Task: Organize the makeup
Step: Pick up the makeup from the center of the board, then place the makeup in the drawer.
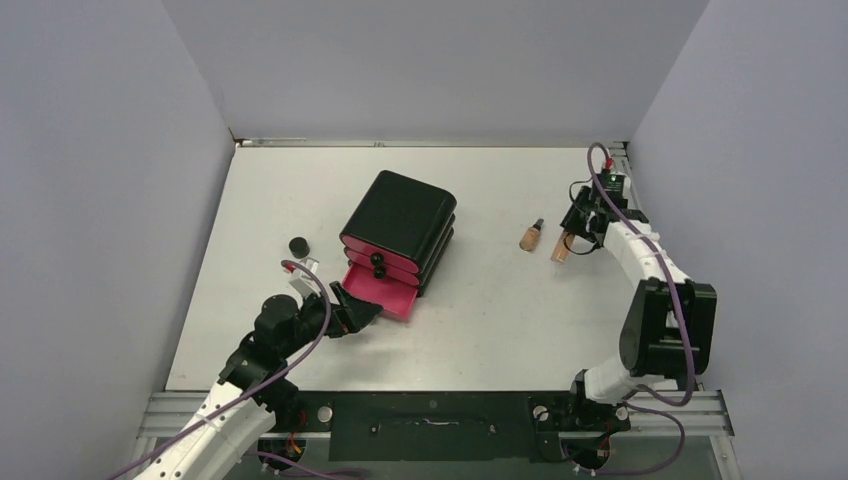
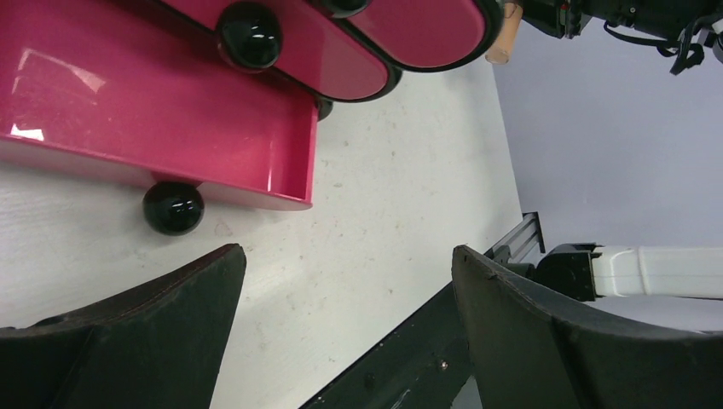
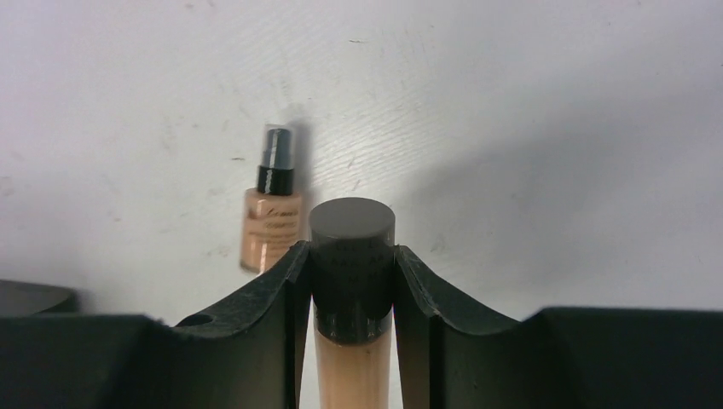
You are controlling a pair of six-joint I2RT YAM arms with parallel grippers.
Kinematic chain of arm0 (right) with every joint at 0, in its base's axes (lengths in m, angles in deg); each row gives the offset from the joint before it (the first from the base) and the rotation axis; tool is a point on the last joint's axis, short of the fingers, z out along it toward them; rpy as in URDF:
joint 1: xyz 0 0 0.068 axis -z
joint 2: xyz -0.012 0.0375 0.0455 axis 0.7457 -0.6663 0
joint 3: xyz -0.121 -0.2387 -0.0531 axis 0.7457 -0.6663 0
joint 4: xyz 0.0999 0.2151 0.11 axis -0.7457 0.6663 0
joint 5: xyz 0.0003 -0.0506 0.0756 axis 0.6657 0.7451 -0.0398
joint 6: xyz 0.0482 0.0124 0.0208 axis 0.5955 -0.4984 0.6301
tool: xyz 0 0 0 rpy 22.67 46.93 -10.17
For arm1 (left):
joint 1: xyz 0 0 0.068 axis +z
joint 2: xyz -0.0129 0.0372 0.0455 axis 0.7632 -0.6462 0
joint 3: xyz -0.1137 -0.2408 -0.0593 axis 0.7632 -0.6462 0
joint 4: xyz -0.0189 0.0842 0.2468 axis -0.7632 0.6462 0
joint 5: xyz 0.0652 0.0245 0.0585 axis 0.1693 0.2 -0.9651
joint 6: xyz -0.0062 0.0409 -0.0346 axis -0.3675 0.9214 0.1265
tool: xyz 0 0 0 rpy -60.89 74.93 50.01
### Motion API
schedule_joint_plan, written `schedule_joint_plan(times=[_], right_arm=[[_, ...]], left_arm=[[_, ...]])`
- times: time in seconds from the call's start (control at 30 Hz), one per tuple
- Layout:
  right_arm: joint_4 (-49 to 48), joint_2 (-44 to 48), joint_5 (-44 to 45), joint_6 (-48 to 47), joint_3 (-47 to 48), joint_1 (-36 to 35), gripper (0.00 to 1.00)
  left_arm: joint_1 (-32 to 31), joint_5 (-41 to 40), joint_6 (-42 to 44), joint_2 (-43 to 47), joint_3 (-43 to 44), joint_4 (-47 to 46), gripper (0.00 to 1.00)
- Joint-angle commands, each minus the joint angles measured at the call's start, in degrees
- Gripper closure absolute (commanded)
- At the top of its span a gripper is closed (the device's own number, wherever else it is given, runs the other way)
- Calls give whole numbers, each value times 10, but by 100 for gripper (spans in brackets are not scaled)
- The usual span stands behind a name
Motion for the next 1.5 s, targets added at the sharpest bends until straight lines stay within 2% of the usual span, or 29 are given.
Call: schedule_joint_plan(times=[0.0,0.2,0.4,0.57,0.77,0.9,1.1,1.33,1.47], right_arm=[[-41,101,-38,52,-27,-4,76],[-74,188,-148,130,-79,-39,76],[-94,248,-152,224,-106,-168,76],[-145,306,-80,303,-141,-290,76],[-177,319,-18,358,-162,-403,76],[-197,319,10,389,-174,-441,76],[-210,319,53,413,-175,-483,76],[-233,303,70,441,-176,-527,76],[-250,295,81,446,-178,-551,76]], left_arm=[[0,31,13,-15,46,-36,12],[0,72,20,-65,80,-71,14],[-11,82,31,-103,120,-84,14],[-57,35,29,-123,152,-89,14],[-163,-52,26,-170,181,-129,14],[-212,-98,19,-199,183,-156,14],[-250,-134,20,-228,189,-171,14],[-263,-151,25,-249,199,-183,17],[-265,-146,29,-263,204,-185,22]])
